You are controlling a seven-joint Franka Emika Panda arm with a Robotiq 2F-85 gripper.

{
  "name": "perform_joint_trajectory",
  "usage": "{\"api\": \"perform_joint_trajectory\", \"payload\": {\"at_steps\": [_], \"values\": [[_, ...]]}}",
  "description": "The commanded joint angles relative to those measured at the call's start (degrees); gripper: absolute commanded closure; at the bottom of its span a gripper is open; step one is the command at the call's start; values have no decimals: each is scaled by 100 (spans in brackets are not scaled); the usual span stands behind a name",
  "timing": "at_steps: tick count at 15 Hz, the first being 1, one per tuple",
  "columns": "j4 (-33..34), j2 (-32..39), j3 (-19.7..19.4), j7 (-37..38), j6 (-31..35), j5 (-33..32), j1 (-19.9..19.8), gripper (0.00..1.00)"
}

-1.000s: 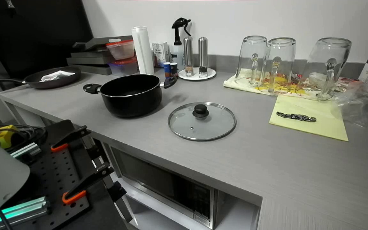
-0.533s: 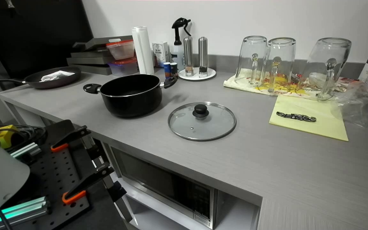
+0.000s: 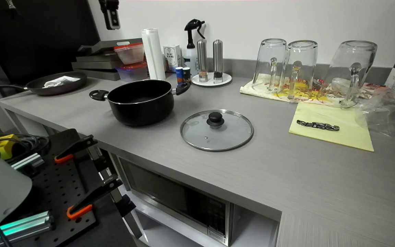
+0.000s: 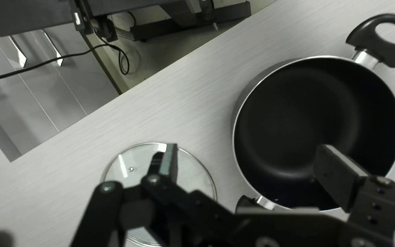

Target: Close the lid on the pot

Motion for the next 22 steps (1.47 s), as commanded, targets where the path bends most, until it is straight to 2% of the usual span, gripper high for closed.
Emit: {"api": "perform_joint_trajectory", "payload": {"at_steps": [1,5,10,17,22], "values": [[230,929,-366,237,668,-243,-288,0],[486,1885,-874,217,1486,-85,-472,0],[1044,3175,-1320,281,2359,-145,-440,0],[2052,4655,-1768,386,2932,-90,-270,0],[2513,5228,-1994,525,3052,24,-183,0]]}}
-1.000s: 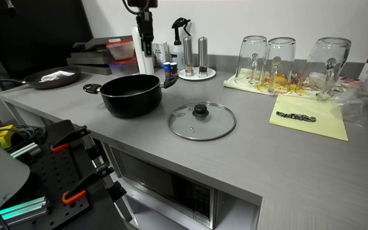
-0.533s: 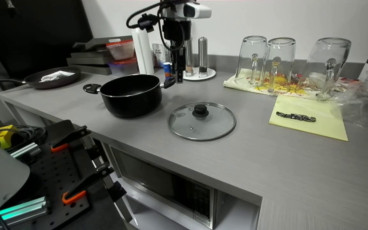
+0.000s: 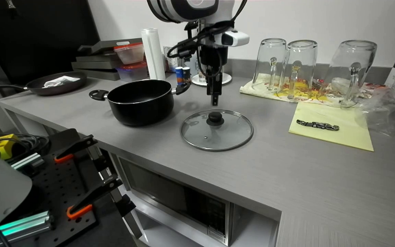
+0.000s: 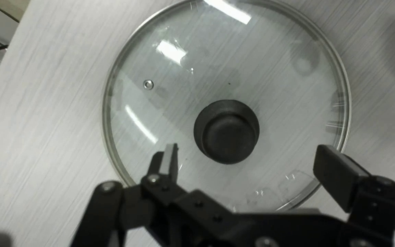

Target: Close the lid on the pot

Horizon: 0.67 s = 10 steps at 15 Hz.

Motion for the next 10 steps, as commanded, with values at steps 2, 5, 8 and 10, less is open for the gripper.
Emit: {"api": "perform_joint_trajectory", "payload": {"at_steps": [2,5,8,10], "values": [[452,514,-216,170,134,190,162,0],[542,693,-254,183,187,302,159,0],[602,838,-260,173,211,454,146,0],[601,888,-248,152,209,547,139,0]]}}
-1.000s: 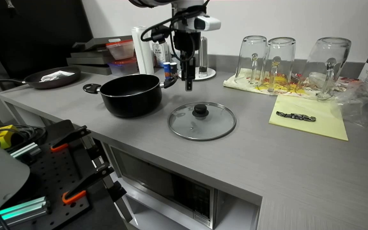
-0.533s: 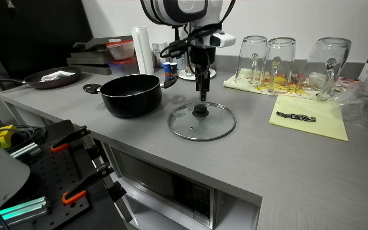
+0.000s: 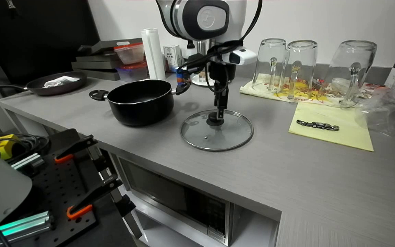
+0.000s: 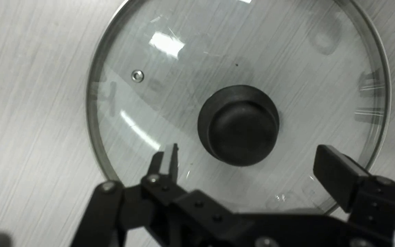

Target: Close the lid on the pot

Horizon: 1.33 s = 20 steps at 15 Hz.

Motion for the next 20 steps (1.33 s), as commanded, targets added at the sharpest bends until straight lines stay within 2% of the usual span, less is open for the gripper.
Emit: {"api": "perform_joint_trajectory", "payload": {"at_steps": [1,6,7,9,14,15,18,20], "values": [[96,148,-66,58,99,238,104,0],[74,158,-76,67,105,349,130,0],[86,172,-80,72,103,364,130,25],[91,177,-82,82,92,393,129,33],[94,171,-61,55,50,482,96,72],[96,169,-55,49,44,509,89,75],[37,80,-110,103,79,472,136,75],[-143,-225,-225,178,102,347,212,75]]}}
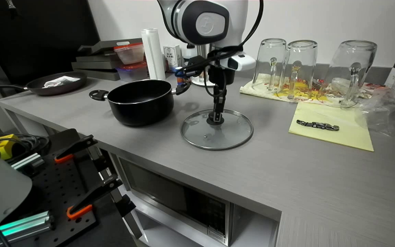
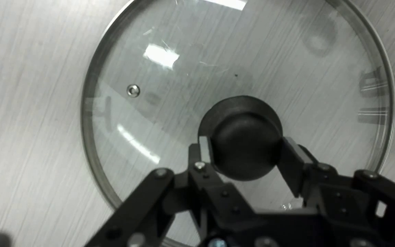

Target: Close the lid on the pot

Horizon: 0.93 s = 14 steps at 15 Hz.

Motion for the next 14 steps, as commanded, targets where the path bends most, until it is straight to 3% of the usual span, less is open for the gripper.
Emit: {"api": "perform_joint_trajectory", "payload": {"at_steps": [1,4,8,11,14], "values": [[-239,-454,-272,198,127,-117,231,75],[-472,-939,-537,358,227,-418,410,75],[-881,-1804,-817,679,217,-1301,752,75],[-1259,-2578,-636,735,41,-1950,852,75],[-1557,-3185,-213,597,-200,-2297,853,75]]}}
